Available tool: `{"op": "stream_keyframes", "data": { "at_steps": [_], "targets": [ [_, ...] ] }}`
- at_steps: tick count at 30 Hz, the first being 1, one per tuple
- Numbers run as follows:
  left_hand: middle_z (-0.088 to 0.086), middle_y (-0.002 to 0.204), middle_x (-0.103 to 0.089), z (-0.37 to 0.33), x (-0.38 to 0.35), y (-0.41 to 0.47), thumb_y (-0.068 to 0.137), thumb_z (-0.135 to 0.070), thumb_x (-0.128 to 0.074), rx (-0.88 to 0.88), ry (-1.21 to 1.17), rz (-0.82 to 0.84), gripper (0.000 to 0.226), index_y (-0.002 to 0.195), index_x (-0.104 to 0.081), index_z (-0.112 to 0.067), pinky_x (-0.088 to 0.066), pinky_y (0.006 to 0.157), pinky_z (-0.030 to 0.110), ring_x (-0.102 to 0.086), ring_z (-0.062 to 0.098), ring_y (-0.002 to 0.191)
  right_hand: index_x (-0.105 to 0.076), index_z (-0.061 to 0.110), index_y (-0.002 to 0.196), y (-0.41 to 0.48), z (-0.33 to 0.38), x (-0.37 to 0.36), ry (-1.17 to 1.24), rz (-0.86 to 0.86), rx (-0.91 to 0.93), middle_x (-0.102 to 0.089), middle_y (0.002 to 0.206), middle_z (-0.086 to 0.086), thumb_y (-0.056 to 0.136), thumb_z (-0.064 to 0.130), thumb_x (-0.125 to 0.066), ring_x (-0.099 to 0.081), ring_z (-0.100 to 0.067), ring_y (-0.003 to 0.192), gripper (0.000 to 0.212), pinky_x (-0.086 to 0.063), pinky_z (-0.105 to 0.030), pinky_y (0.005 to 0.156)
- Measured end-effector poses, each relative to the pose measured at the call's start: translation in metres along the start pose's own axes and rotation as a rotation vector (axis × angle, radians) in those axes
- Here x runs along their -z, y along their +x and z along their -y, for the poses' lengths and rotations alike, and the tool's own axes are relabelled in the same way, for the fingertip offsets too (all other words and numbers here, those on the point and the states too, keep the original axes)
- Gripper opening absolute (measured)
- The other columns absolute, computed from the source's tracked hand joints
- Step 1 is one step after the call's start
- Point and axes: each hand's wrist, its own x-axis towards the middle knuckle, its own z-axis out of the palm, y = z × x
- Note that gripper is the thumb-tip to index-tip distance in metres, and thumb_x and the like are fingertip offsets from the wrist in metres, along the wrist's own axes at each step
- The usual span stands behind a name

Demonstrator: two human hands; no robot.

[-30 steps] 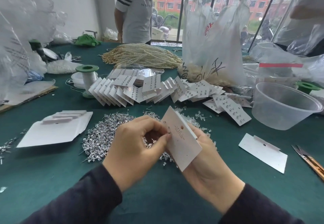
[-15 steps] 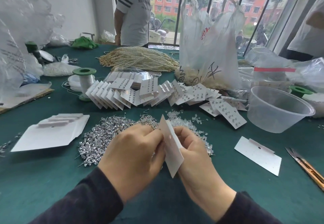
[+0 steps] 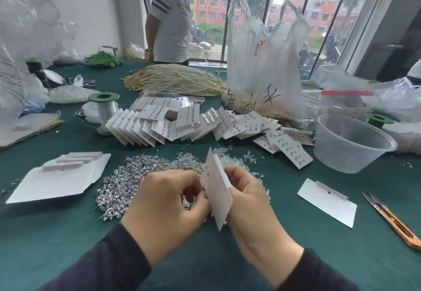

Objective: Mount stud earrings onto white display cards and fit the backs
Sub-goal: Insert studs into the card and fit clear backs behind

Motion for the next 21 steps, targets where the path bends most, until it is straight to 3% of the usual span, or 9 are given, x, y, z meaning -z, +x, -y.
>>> {"op": "stream_keyframes", "data": {
  "at_steps": [4, 7, 12, 16, 19, 21],
  "targets": [
    [-0.009, 0.039, -0.045, 0.004, -0.001, 0.001, 0.057, -0.029, -0.055, 0.095, -0.116, -0.059, 0.017, 0.050, -0.058, -0.014, -0.030, 0.043, 0.009, -0.044, 0.005, 0.043, -0.060, 0.007, 0.081, 0.003, 0.003, 0.003, 0.160, 0.002, -0.055, -0.064, 0.079, -0.015, 0.085, -0.004, -0.059, -0.066, -0.022, 0.069, 0.011, -0.056, -0.030, 0.071],
    [-0.008, 0.039, -0.047, 0.006, -0.001, 0.002, 0.058, -0.025, -0.056, 0.109, -0.141, -0.056, 0.013, 0.051, -0.061, -0.015, -0.031, 0.042, 0.010, -0.045, 0.006, 0.042, -0.061, 0.005, 0.080, 0.004, 0.004, 0.003, 0.220, 0.004, -0.080, -0.062, 0.079, -0.014, 0.084, -0.009, -0.056, -0.064, -0.022, 0.069, 0.015, -0.058, -0.030, 0.072],
    [-0.004, 0.044, -0.056, 0.012, -0.004, 0.003, 0.078, -0.010, -0.062, 0.103, -0.092, -0.045, 0.017, 0.065, -0.061, -0.021, -0.036, 0.045, 0.008, -0.053, 0.006, 0.048, -0.062, 0.003, 0.082, 0.004, 0.005, 0.003, 0.297, 0.001, -0.112, -0.060, 0.083, -0.016, 0.083, -0.011, -0.054, -0.063, -0.025, 0.071, 0.016, -0.058, -0.030, 0.071],
    [0.004, 0.064, -0.070, 0.007, -0.004, 0.006, 0.083, -0.001, -0.060, 0.214, -0.550, -0.033, 0.017, 0.074, -0.058, -0.015, -0.050, 0.048, 0.022, -0.061, 0.013, 0.049, -0.058, -0.008, 0.101, 0.004, 0.009, 0.005, 0.336, 0.062, -0.142, -0.062, 0.082, -0.017, 0.085, -0.008, -0.051, -0.063, -0.023, 0.069, 0.017, -0.055, -0.031, 0.072],
    [0.006, 0.066, -0.071, -0.001, -0.001, 0.007, 0.069, -0.014, -0.068, 0.158, -0.800, -0.113, 0.002, 0.070, -0.066, -0.013, -0.050, 0.055, 0.016, -0.064, 0.010, 0.056, -0.056, -0.008, 0.104, 0.001, 0.014, 0.005, 0.432, 0.135, -0.139, -0.066, 0.083, -0.017, 0.083, -0.004, -0.052, -0.064, -0.024, 0.072, 0.023, -0.056, -0.032, 0.074],
    [0.005, 0.065, -0.070, -0.006, 0.001, 0.006, 0.062, -0.021, -0.068, 0.133, -0.861, -0.129, 0.014, 0.071, -0.069, -0.011, -0.050, 0.055, 0.014, -0.065, 0.010, 0.056, -0.056, -0.010, 0.108, -0.001, 0.017, 0.003, 0.435, 0.185, -0.132, -0.065, 0.094, -0.023, 0.074, 0.004, -0.058, -0.063, -0.030, 0.086, 0.037, -0.053, -0.037, 0.083]
  ]
}}
